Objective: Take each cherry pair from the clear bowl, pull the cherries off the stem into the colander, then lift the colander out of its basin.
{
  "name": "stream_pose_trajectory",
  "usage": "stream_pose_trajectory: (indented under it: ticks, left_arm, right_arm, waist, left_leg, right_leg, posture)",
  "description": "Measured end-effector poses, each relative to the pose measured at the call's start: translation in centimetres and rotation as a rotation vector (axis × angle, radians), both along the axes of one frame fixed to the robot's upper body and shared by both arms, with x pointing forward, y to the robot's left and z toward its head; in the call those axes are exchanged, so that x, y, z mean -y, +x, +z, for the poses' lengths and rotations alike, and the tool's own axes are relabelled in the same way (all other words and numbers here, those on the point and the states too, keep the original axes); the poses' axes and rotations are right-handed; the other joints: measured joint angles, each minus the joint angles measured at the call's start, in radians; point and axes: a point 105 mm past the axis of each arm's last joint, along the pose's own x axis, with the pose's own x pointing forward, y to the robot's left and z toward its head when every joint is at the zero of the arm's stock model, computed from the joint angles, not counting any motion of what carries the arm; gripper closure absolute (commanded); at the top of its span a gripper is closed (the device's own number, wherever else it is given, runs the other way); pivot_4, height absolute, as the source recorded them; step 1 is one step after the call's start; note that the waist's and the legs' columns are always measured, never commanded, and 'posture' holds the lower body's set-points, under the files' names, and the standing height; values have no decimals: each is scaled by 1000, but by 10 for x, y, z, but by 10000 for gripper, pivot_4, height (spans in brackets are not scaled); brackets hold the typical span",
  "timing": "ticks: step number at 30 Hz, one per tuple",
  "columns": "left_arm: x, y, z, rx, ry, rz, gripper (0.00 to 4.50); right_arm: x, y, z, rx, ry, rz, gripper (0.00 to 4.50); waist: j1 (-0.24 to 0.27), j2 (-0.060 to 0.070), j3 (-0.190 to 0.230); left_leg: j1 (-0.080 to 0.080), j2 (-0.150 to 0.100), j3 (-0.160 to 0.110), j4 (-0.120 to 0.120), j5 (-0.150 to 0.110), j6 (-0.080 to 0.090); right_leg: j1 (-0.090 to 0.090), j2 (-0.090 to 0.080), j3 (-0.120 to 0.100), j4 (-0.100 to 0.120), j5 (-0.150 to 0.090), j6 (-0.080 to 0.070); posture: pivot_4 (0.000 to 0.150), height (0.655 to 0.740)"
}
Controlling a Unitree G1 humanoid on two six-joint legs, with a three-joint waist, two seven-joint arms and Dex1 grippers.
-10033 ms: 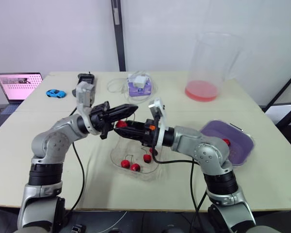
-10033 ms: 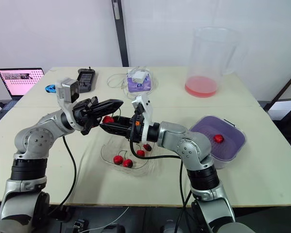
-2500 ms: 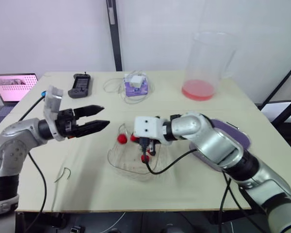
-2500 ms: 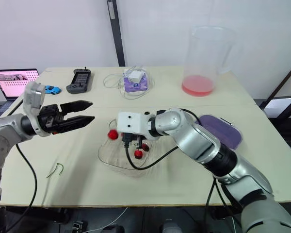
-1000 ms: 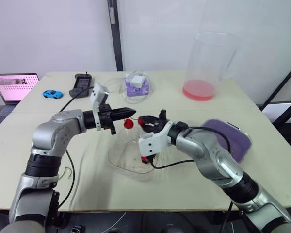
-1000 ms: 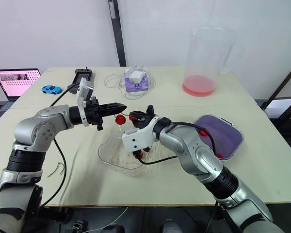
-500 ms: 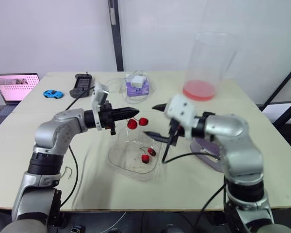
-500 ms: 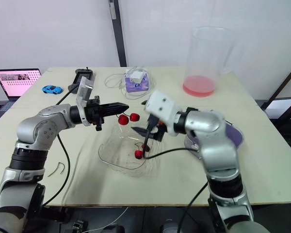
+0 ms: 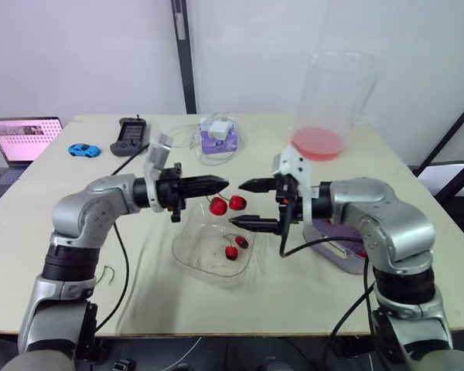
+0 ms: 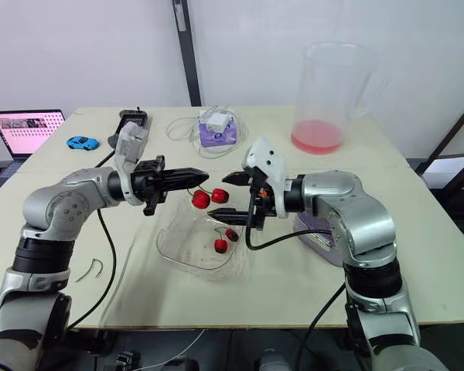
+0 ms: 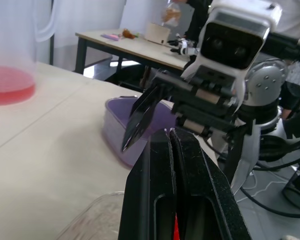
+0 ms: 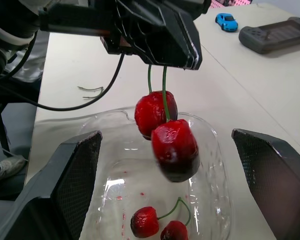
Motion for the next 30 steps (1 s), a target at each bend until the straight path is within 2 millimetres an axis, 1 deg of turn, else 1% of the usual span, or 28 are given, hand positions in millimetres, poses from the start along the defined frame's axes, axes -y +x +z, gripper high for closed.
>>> stream_pose_trajectory:
  ticks: [1,5,8,13,14,15,23,26,29,30]
  left_arm:
    - [0,-1,0,1,-1,-2,45000]
    - [1,-1,-1,-14,3,-3,45000]
    - [1,-1,-1,-16,3,-5,45000]
    - [2,-2,0,-16,0,-7,45000]
    - [2,-2,0,-16,-1,-7,45000]
    - [2,-2,0,-17,-2,-7,45000]
    - [2,-2,-1,-22,-5,-5,45000]
    - [2,-2,-3,-30,-6,-1,45000]
    - [1,-3,-2,-22,-10,0,45000]
    - [0,-3,-2,-19,-12,1,45000]
  right_arm:
    - [-1,0,-1,-4,4,1,8741]
    - [-5,2,-2,-10,17,4,27867]
    - [-7,1,-3,-11,20,7,27867]
    - [-6,2,-2,-19,26,3,27867]
    - [-5,2,-3,-23,28,1,32684]
    - [-5,3,-3,-26,29,-2,34614]
    - [-4,2,-5,-37,12,3,34614]
    - [2,2,-6,-34,-18,0,34614]
    - [16,4,-14,-54,-58,-31,34614]
    - [24,6,-19,-70,-74,-50,34614]
  waist:
    - [0,0,0]
    - [1,0,0]
    - [1,0,0]
    - [2,0,0]
    - [1,0,0]
    - [1,0,0]
    - [2,0,0]
    - [4,0,0]
    - [8,0,0]
    - [10,0,0]
  left_leg:
    - [0,0,0,0,0,0]
    - [0,0,0,0,0,0]
    - [0,0,0,0,0,0]
    - [0,0,0,0,0,0]
    - [0,0,0,0,0,0]
    - [0,0,0,0,0,0]
    - [0,0,0,0,0,0]
    - [0,0,0,0,0,0]
    - [0,0,0,0,0,0]
    - [0,0,0,0,0,0]
  right_leg:
    - [0,0,0,0,0,0]
    - [0,0,0,0,0,0]
    - [0,0,0,0,0,0]
    - [0,0,0,0,0,0]
    - [0,0,0,0,0,0]
    - [0,0,0,0,0,0]
    - [0,0,0,0,0,0]
    - [0,0,0,0,0,0]
    - [0,0,0,-1,0,0]
    - [0,0,0,-1,0,0]
  posture:
    - [1500,7332]
    - [1500,7332]
    - [1500,7332]
    - [1500,7332]
    - [1500,7332]
    - [1500,7332]
    - [1500,7332]
    - [1500,7332]
    - [1500,7332]
    - [1500,7332]
